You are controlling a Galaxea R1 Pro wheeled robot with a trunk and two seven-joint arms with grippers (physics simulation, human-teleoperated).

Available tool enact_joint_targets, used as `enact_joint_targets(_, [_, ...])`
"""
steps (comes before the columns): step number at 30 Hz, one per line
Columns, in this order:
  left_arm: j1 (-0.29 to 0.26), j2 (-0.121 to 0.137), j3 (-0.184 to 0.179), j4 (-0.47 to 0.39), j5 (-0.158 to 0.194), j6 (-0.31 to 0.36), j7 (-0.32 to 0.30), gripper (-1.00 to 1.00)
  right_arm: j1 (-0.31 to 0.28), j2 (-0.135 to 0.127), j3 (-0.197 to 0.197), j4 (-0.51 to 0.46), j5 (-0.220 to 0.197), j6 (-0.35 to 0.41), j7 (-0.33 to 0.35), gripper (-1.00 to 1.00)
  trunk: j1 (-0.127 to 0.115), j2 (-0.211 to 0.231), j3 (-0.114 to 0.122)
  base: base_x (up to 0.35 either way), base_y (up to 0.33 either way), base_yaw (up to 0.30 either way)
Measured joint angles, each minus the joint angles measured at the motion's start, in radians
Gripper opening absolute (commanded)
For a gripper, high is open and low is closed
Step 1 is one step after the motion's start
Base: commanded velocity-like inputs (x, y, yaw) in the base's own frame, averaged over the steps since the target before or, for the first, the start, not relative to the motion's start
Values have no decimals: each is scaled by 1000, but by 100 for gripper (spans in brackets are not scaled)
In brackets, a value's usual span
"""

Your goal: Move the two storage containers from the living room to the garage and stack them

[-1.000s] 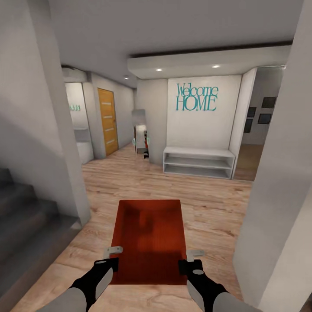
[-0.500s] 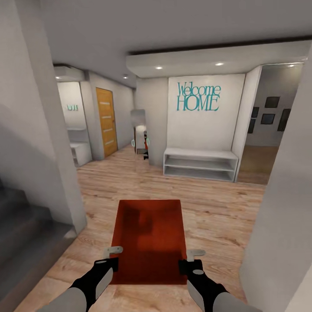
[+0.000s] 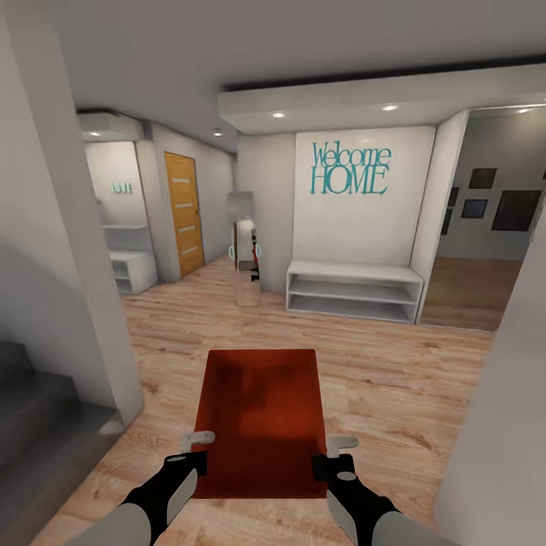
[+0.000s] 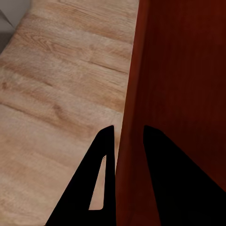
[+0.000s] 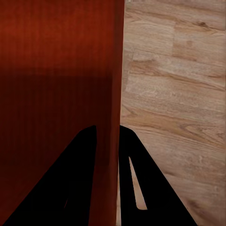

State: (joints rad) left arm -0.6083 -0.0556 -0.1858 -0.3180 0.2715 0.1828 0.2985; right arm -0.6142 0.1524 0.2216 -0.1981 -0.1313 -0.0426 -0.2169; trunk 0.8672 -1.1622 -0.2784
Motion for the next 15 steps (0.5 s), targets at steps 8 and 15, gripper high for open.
enact_joint_targets(8, [0, 1, -2, 0, 2, 0, 0, -100, 0, 1, -1, 0, 1, 0, -1, -100, 0, 0, 0, 321, 0, 0])
enact_joint_targets(15, [0, 1, -2, 0, 2, 0, 0, -100, 0, 1, -3, 0, 2, -1, 1, -100, 0, 0, 0, 321, 0, 0])
